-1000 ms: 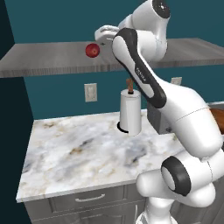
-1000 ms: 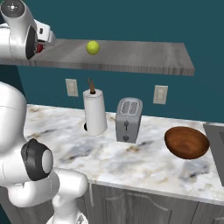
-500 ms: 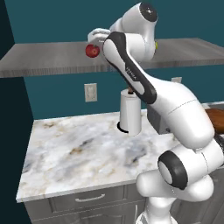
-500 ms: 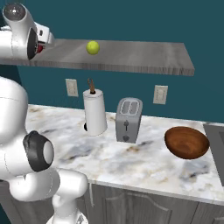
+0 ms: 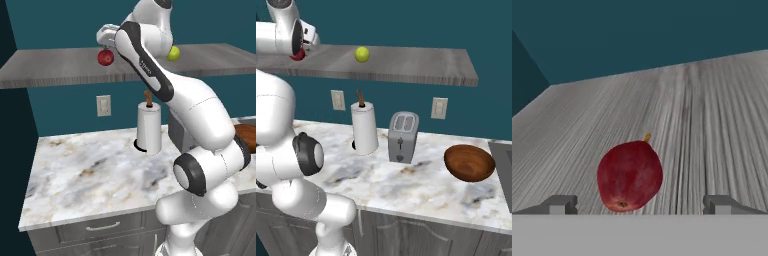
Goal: Pick the pears from the cabinet and place them in one bowl. Pick the sweet potato from the sink and place it in the other bowl.
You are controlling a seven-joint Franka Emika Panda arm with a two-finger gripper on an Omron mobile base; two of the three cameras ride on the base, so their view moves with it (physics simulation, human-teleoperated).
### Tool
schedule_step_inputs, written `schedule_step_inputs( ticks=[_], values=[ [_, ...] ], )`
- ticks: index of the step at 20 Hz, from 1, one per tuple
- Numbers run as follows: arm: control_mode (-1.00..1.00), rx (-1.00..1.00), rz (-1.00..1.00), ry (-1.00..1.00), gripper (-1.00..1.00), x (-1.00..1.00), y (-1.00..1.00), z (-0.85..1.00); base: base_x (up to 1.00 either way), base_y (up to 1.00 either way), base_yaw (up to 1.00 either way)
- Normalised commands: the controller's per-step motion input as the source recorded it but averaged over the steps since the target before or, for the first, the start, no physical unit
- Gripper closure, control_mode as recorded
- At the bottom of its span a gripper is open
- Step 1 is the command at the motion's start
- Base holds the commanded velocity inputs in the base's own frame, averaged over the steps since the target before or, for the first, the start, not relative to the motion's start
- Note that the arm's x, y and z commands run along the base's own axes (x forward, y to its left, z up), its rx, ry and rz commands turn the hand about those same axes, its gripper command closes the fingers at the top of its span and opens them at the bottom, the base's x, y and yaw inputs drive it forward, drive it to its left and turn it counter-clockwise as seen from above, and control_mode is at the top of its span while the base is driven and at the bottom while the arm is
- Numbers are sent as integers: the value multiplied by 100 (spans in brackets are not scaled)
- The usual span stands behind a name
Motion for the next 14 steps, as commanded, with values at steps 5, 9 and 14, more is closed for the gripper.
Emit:
schedule_step_inputs(
  ticks=[5,9,14],
  values=[
    [-100,-1,0,12,-100,0,3,3,0,0,0],
    [-100,-6,0,0,-100,0,13,-22,0,0,0],
    [-100,-6,0,-1,-100,0,12,-23,0,0,0]
  ],
)
